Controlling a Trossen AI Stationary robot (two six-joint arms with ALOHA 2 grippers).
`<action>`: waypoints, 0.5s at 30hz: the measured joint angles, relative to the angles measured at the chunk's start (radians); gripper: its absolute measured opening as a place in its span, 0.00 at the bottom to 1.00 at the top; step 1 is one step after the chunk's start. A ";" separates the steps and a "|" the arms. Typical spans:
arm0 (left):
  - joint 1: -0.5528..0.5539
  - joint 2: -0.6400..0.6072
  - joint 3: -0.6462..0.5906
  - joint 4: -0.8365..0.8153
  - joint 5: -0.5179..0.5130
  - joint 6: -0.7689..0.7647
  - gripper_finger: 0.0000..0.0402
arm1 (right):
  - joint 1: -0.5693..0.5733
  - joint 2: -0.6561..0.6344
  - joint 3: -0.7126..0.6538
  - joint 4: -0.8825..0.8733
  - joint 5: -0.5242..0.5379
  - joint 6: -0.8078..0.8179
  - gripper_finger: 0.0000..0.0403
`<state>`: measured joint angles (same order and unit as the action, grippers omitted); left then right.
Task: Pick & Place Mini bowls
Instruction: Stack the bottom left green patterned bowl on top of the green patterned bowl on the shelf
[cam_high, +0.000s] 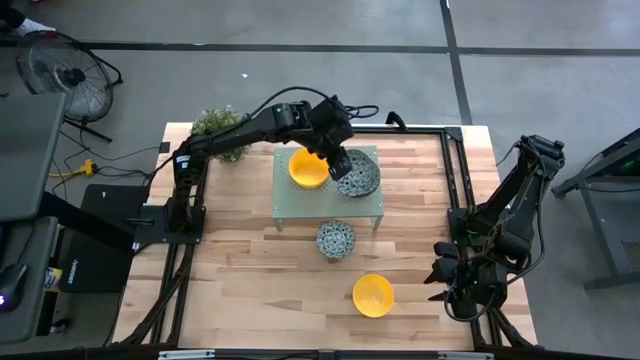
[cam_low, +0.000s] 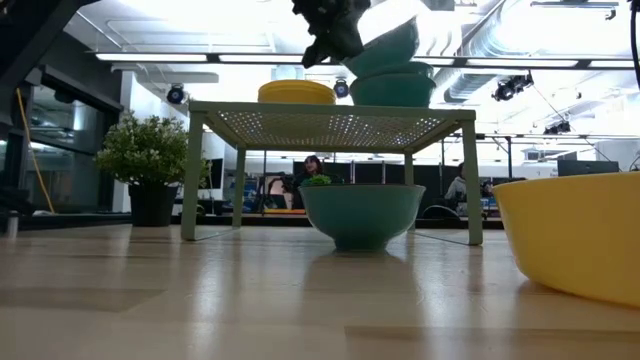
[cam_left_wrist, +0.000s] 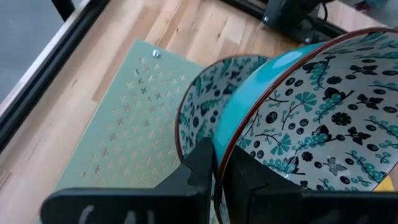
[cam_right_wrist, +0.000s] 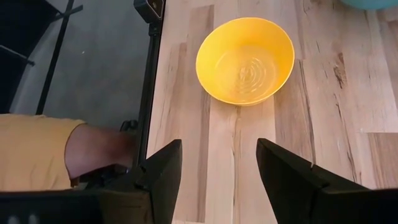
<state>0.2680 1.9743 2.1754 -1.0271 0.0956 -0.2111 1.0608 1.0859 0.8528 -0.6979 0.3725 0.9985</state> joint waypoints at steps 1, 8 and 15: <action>0.000 0.000 0.000 -0.005 0.000 0.000 0.05 | 0.000 0.000 0.000 0.000 -0.002 0.000 0.48; 0.000 0.000 0.000 0.003 0.000 0.005 0.06 | 0.000 0.000 0.000 0.000 -0.002 0.000 0.48; 0.000 0.000 0.000 0.003 0.000 0.009 0.14 | 0.000 0.000 0.000 0.000 -0.002 0.000 0.48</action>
<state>0.2680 1.9747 2.1754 -1.0246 0.0957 -0.2018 1.0607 1.0859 0.8528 -0.6979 0.3700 0.9989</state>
